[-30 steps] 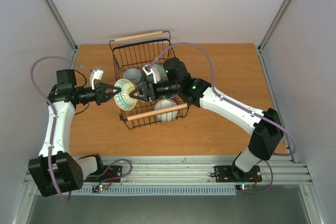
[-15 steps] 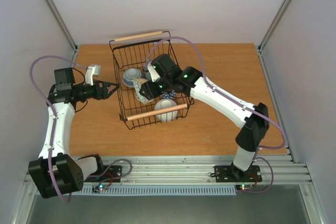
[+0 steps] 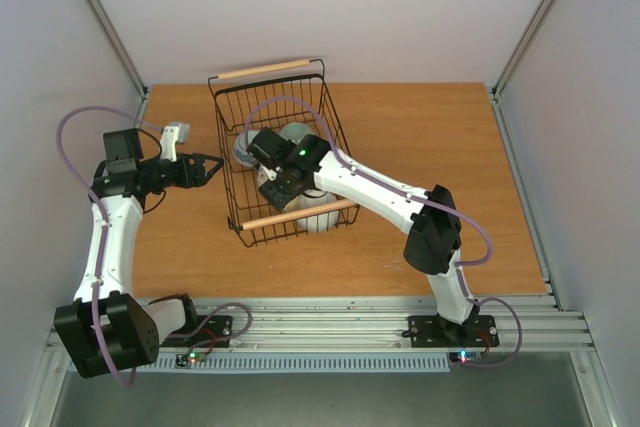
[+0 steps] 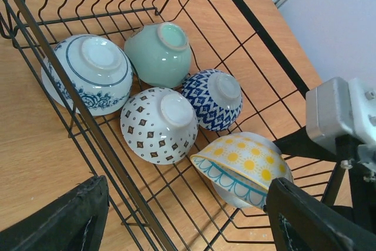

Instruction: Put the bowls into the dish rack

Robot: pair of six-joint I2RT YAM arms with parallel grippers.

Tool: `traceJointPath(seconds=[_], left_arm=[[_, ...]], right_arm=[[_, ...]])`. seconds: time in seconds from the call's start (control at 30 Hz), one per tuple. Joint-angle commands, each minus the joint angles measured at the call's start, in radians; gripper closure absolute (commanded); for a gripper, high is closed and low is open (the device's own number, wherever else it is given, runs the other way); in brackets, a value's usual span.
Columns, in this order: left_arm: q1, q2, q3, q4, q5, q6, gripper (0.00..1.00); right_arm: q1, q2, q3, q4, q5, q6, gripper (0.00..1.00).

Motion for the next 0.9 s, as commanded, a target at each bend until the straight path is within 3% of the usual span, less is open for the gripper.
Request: traceJointPath(seconds=[0.0, 0.87], left_arm=[[0.002, -0.01, -0.008, 0.043, -0.009, -0.007, 0.26], [0.003, -0.013, -0.007, 0.045, -0.025, -0.012, 0.26]], right_arm=[[0.023, 0.024, 0.073, -0.064, 0.116, -0.037, 0.99], [0.123, 0.316, 0.342, -0.28, 0.235, -0.077, 0.94]])
